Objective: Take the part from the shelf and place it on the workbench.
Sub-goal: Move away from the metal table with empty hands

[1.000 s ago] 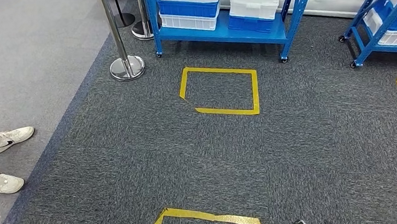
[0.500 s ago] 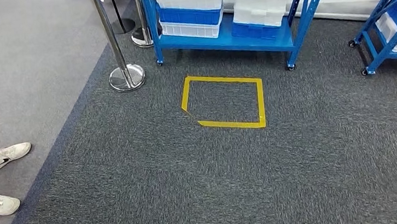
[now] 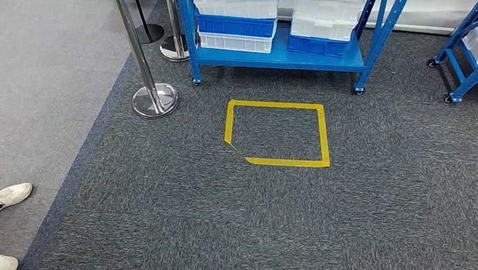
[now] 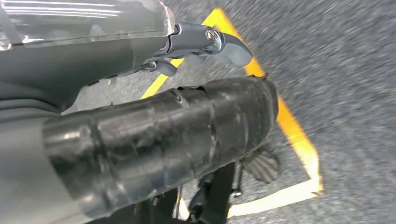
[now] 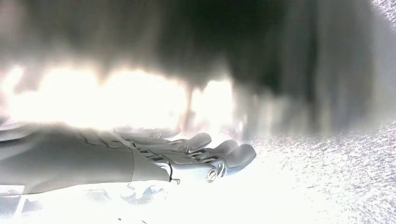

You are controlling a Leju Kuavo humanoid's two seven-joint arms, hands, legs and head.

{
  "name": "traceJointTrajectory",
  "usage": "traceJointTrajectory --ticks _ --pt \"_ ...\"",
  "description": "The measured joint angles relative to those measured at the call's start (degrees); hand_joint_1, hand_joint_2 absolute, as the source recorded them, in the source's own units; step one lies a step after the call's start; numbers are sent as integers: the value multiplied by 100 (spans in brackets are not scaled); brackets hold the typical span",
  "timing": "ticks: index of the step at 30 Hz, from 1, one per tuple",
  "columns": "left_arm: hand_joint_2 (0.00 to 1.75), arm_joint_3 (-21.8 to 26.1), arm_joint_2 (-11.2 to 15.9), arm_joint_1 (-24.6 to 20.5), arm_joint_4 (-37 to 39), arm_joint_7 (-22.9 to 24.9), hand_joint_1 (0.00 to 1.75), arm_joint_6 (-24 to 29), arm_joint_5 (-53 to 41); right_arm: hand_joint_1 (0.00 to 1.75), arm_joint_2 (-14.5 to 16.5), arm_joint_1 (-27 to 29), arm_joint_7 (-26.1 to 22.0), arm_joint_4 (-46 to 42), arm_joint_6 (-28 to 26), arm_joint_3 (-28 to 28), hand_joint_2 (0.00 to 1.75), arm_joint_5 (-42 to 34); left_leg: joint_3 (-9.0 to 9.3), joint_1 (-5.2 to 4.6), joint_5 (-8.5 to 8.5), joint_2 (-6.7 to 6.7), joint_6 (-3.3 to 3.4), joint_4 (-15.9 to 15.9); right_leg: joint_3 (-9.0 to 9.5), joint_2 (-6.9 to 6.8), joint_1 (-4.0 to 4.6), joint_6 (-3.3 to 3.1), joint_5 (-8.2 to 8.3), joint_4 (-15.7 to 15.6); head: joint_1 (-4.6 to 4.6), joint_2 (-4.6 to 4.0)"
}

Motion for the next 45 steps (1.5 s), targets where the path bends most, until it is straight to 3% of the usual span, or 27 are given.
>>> traceJointTrajectory --ticks 1,2,4,6,7,9,12,15,17,18,19,21,23,25,26,28,30,31,32,33,34,35,37,39,42,43,45 --pt "0 0 1 -2 0 1 0 7 -4 0 1 15 -9 2 -3 -1 131 7 37 -24 -37 -7 19 0 -238 0 19 -18 -16 294 -1 0" --pt "0 0 2 0 0 5 0 13 -5 0 2 35 -21 4 -5 -1 87 12 87 -49 -76 -17 32 0 -393 0 40 -47 99 389 0 0" --pt "0 0 2 6 0 25 0 27 -5 0 4 68 -59 8 -8 -4 0 16 213 -94 -158 -35 43 -1 -412 -2 91 -147 652 -44 -1 0" --pt "0 1 -10 7 1 43 0 37 -5 0 -3 77 -99 11 -8 -17 0 16 309 -128 -221 -20 32 -4 -281 -76 171 -270 1077 -645 0 0" --pt "0 2 -16 8 2 46 0 40 -7 0 -6 66 -114 11 -8 -27 0 16 323 -134 -237 -5 18 -6 -239 -113 207 -311 1148 -831 3 0" --pt "0 2 -21 7 2 48 0 49 -13 0 -9 44 -125 11 -8 -45 0 17 321 -132 -244 45 -25 -26 -223 -120 248 -340 1134 -966 13 0" --pt "0 2 -14 4 1 44 0 62 -29 0 -8 70 -117 11 -10 -61 0 38 290 -130 -379 64 -118 88 -129 -22 182 -377 1179 -1102 14 -1" --pt "0 2 -10 1 0 34 0 56 -40 0 3 83 -111 14 -17 -63 0 75 -106 -99 -838 20 -191 970 -89 80 157 -406 1198 -1140 11 0" --pt "0 2 -7 4 0 18 0 48 -40 0 13 89 -106 21 -25 -63 0 86 -318 -76 -899 19 -220 1371 -82 177 156 -408 1190 -1134 11 -1" --pt "0 2 -4 6 0 9 0 46 -41 0 15 93 -102 26 -30 -63 0 87 -288 -67 -768 14 -225 1274 -73 235 153 -404 1183 -1130 11 -1" --pt "0 2 0 9 0 -3 0 45 -47 0 20 96 -101 32 -36 -63 0 89 -158 -57 -556 -15 -223 976 -61 296 149 -393 1173 -1124 11 -1" --pt "0 3 4 12 0 -26 0 45 -67 0 31 95 -100 44 -54 -64 0 100 171 -34 -246 -243 -200 265 -55 407 139 -352 1144 -1099 12 -2" --pt "0 3 6 6 0 -42 0 45 -89 0 38 88 -101 53 -80 -67 0 131 326 -32 -205 -431 -172 -63 -95 503 125 -289 1138 -1084 11 -1" --pt "0 2 6 -9 0 -45 0 45 -102 0 41 100 -101 60 -98 -67 0 164 352 -44 -207 -373 -127 -120 -123 602 105 -212 1159 -1107 10 0" --pt "0 2 3 -12 0 -43 0 45 -105 0 41 115 -101 65 -101 -67 0 174 381 -41 -191 -313 -91 -167 -124 588 97 -183 1148 -1096 12 0" --pt "0 2 -3 -8 0 -37 0 45 -111 0 38 128 -101 74 -106 -68 0 183 443 -19 -160 -181 -8 -265 -252 370 110 -142 976 -818 18 0" --pt "0 2 -3 11 0 -33 0 45 -114 0 37 120 -101 79 -109 -70 0 185 470 -25 -163 -46 45 -297 -599 103 108 -117 656 -150 21 0" --pt "0 2 -1 16 0 -32 0 45 -116 0 38 118 -101 82 -112 -71 0 185 472 -30 -174 16 54 -294 -780 49 99 -103 550 175 21 0" --pt "0 2 1 17 0 -28 0 45 -116 0 39 124 -101 86 -120 -72 0 185 477 -33 -186 64 57 -289 -878 24 87 -91 550 335 21 0" --pt "0 2 2 14 0 -22 0 45 -115 0 39 132 -98 91 -138 -72 0 186 486 -35 -199 101 53 -282 -873 8 76 -83 654 294 21 0" --pt "0 2 3 9 0 -13 0 45 -115 0 39 138 -94 96 -168 -74 0 187 499 -35 -215 128 42 -272 -757 -8 68 -82 841 44 21 0" --pt "0 2 2 4 0 -1 0 46 -114 0 39 141 -89 100 -202 -80 0 190 512 -34 -232 149 25 -258 -569 -30 65 -92 1044 -338 21 0" --pt "0 2 -1 -7 0 22 0 49 -111 0 38 139 -79 102 -251 -98 0 208 523 -51 -267 187 -30 -226 -266 -75 97 -127 1256 -948 21 0" --pt "0 2 -4 -15 0 35 0 53 -107 0 37 145 -76 106 -262 -111 0 246 526 -64 -278 206 -94 -221 -203 -85 138 -165 1251 -1097 20 0" --pt "0 2 -3 -21 0 36 0 54 -107 0 40 162 -67 114 -267 -126 0 284 511 -51 -350 164 -191 -152 -183 -58 109 -255 1290 -1160 16 0" --pt "0 2 -3 -20 0 29 0 54 -107 0 41 160 -65 116 -269 -131 0 289 436 -46 -471 123 -217 23 -174 -53 92 -290 1304 -1183 14 0" --pt "0 2 -2 -11 0 3 0 55 -107 0 45 159 -63 121 -272 -134 0 299 122 -39 -837 44 -247 698 -169 -46 95 -336 1307 -1190 9 -1"
